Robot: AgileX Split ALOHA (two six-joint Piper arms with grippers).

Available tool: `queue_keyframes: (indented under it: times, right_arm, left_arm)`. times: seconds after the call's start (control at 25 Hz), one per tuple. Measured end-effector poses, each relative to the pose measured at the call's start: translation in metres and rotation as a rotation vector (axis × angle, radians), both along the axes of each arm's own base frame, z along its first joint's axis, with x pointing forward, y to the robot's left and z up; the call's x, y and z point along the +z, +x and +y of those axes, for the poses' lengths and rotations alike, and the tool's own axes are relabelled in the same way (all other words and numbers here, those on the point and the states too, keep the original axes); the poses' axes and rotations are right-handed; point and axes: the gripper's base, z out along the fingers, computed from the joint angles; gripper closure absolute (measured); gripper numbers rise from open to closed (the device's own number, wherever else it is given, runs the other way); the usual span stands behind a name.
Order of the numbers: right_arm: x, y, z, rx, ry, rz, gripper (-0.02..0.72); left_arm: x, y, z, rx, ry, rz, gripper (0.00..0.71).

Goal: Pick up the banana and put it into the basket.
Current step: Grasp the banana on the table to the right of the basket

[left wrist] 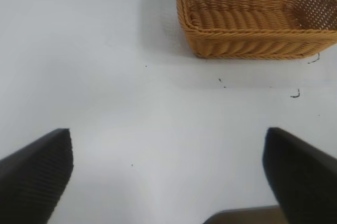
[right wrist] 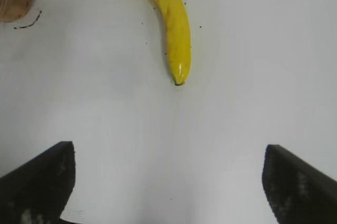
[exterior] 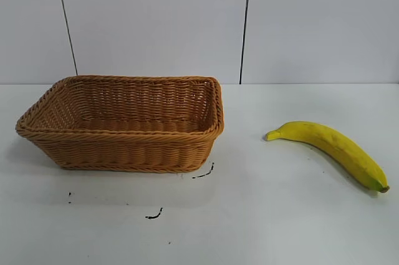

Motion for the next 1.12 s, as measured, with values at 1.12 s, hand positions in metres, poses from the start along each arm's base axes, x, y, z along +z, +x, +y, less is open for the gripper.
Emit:
queue_keyframes:
  times: [1.12]
  right_arm:
    - [-0.097,0.095,0.010,0.285,-0.061,0.106,0.026]
  left_arm:
    - [0.000,0.000,0.000,0.001,0.001,0.000,0.015]
